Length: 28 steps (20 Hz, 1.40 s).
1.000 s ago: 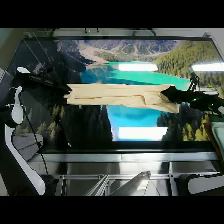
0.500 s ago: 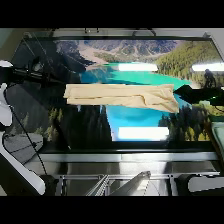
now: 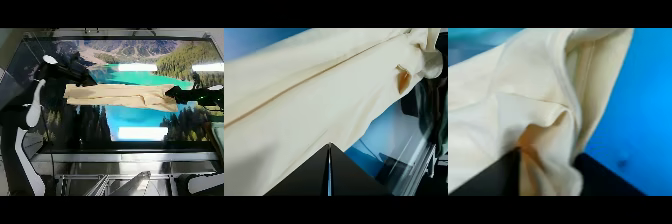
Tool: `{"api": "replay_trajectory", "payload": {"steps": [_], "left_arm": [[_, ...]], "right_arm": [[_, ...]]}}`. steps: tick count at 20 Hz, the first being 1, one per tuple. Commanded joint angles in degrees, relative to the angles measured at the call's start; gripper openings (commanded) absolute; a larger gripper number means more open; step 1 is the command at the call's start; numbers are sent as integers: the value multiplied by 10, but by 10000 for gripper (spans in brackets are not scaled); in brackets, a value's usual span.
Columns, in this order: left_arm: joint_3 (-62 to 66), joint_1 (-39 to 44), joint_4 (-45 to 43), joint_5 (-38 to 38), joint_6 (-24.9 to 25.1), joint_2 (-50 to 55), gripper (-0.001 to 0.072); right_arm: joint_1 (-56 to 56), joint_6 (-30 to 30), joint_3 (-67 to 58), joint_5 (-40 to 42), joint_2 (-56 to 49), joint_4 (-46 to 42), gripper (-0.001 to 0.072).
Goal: Fold the shirts.
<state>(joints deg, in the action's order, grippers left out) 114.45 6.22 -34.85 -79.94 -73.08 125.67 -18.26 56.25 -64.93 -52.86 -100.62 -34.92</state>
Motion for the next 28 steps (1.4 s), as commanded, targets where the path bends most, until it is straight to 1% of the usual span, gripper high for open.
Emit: {"api": "replay_trajectory", "payload": {"steps": [1,2,3,6,9,10,11,13,15,16,18,20,22,25,28], "left_arm": [[0,81,-2,80,1,42,5],[3,93,-2,92,1,52,4],[12,102,-8,97,-9,63,3],[31,127,-83,104,-65,81,1],[28,143,-122,104,-80,81,0],[28,146,-115,103,-80,81,1],[28,146,-115,100,-80,80,3],[28,146,-114,84,-80,80,4],[28,146,-115,63,-83,80,4],[28,146,-115,55,-83,80,5],[28,146,-110,45,-83,80,5],[28,143,-57,30,-81,76,4],[28,124,15,8,-62,54,4],[28,59,92,-59,-54,-8,5],[28,-39,93,-115,-55,-77,5]], "right_arm": [[12,17,-1,-8,-5,7,150],[12,20,-2,-19,-5,7,18],[12,21,-3,-31,-5,8,25],[10,21,-8,-64,3,14,24],[2,20,-27,-126,34,46,24],[2,7,-33,-151,52,77,24],[5,-12,-39,-179,73,132,24],[23,-31,-49,-207,117,231,24],[61,-31,-65,-205,151,271,24],[86,-31,-74,-201,160,283,24],[154,-31,-94,-153,166,291,24],[216,-31,-99,-86,162,291,24],[271,-31,-99,-34,148,290,24],[336,-29,-99,15,125,292,24],[393,-30,-112,81,95,298,24]]}}
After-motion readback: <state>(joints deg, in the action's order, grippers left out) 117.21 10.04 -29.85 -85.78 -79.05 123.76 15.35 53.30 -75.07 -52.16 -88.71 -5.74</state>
